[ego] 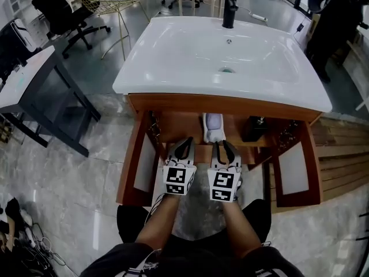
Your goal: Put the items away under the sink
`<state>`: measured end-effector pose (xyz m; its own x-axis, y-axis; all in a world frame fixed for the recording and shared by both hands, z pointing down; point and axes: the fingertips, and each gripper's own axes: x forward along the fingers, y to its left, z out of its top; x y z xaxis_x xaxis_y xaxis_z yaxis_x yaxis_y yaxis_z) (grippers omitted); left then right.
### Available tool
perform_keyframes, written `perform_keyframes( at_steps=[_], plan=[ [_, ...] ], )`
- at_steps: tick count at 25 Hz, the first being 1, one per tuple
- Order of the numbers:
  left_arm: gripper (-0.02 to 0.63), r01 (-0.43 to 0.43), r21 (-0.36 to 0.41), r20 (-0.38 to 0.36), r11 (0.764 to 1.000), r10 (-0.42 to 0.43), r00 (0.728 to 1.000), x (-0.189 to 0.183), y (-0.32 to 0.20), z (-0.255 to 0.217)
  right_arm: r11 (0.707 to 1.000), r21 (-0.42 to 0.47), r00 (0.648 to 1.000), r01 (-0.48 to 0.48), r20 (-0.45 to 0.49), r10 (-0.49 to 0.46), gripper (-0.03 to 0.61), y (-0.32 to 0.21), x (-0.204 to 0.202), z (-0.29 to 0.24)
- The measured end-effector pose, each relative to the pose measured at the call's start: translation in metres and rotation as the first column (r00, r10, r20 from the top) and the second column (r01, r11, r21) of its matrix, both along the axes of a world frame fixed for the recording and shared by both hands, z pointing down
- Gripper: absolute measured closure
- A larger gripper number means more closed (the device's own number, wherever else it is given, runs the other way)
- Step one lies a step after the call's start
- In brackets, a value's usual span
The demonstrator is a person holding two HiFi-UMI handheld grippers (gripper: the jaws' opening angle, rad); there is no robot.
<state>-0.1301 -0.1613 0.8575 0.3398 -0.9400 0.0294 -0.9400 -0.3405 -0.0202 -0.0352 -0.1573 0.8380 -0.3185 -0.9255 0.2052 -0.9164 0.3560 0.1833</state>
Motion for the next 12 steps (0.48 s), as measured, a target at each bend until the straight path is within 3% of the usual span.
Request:
perform_keyframes(
  at_steps=[1,3,6,12],
  plan=[
    [0.615,-0.007,0.005,-0.003,1.0,0.007,1.0,0.002,0.002,-0.003,1.0,0.009,1.0,-0.014,-0.011,0.015,0.516,0.004,0.002,-0.003],
    [0.615,-0.018,0.014,-0.013,1.0,0.019,1.0,0.006,0.009,-0.016,1.0,-0.002,1.0,-0.015,0.0,0.015,0.554,0.01,0.004,-0.013],
    [0.615,-0.039,0.012,-0.025,0.999,0.039,0.999,0.012,0.026,-0.058,0.999,-0.028,0.998,0.021,0.057,-0.019,0.555,0.026,0.005,-0.05],
    [0.615,-0.047,-0.101,-0.047,0.994,0.042,0.998,0.02,0.065,-0.175,0.994,-0.053,0.992,0.091,0.094,-0.085,0.555,0.069,0.008,-0.172]
  ],
)
